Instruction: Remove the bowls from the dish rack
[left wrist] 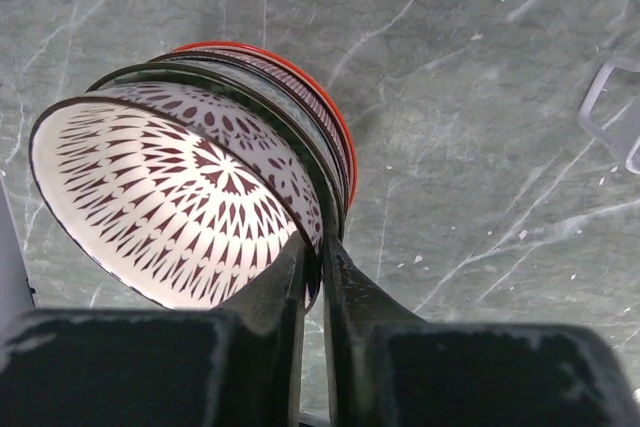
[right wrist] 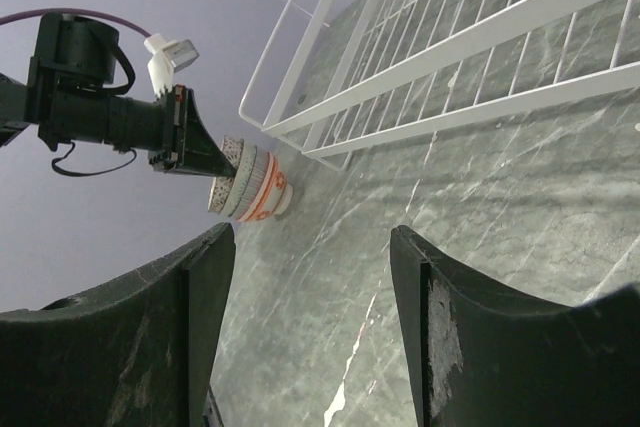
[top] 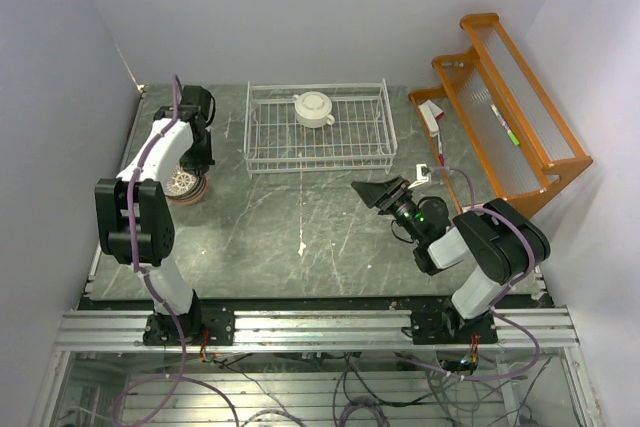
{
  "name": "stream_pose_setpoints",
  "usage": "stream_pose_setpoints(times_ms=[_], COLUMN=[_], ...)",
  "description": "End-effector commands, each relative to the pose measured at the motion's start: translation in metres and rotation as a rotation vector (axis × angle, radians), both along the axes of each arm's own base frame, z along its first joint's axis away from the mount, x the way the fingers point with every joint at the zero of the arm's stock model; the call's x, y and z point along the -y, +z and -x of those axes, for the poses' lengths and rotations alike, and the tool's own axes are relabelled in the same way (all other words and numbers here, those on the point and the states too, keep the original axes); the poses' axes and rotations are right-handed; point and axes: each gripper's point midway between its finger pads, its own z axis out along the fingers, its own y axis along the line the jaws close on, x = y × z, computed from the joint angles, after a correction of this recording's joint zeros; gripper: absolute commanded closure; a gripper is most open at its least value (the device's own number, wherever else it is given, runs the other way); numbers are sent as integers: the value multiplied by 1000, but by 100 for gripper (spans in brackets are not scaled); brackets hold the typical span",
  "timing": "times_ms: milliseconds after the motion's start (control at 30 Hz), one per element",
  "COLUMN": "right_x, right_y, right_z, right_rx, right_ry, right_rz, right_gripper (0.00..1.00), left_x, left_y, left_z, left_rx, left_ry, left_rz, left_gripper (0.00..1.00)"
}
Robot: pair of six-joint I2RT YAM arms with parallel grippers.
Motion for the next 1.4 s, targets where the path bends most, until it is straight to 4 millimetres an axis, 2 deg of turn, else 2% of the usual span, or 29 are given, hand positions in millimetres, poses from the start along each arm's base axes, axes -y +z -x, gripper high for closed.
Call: stream_pose_setpoints(times_ms=[0, 67, 133, 300, 400, 800, 867, 1000, 1033, 1100, 1267, 1367], right_x=[3, 3, 2, 2, 2, -4, -4, -7, -8, -12, -25, -34], right_y=[66, 65, 64, 63, 64, 52, 52, 56, 58, 62, 70, 79], right_z=[6, 5, 4, 4, 4, -3, -5, -6, -7, -10, -20, -31], right_rx=[259, 257, 253, 253, 258, 247, 254, 282, 290, 301, 330, 354], right_ry=[3, 5, 7, 8, 8, 22, 14, 25, 29, 44, 91, 110], right_rz=[-113, -113, -113, -110, -106, -80, -70, -58, -54, -52, -34, 11], right_gripper=[37, 37, 37, 37, 37, 37, 37, 37, 37, 37, 37, 37], left_x=[-7, -5, -5, -6, -7, 5, 14, 65, 80, 92, 106, 109], left_y=[-2, 1, 5, 11, 18, 80, 95, 129, 144, 147, 162, 154], left_z=[4, 3, 2, 2, 1, 2, 3, 12, 18, 29, 57, 70], left_rx=[-15, -4, 12, 27, 49, 284, 357, 518, 583, 620, 733, 736], left_ry=[29, 29, 27, 30, 37, 16, -19, -220, -279, -319, -398, -409], left_rz=[8, 21, 27, 26, 20, 97, 148, 392, 461, 527, 601, 625], left_gripper=[73, 62, 58, 59, 54, 39, 39, 39, 39, 40, 41, 41])
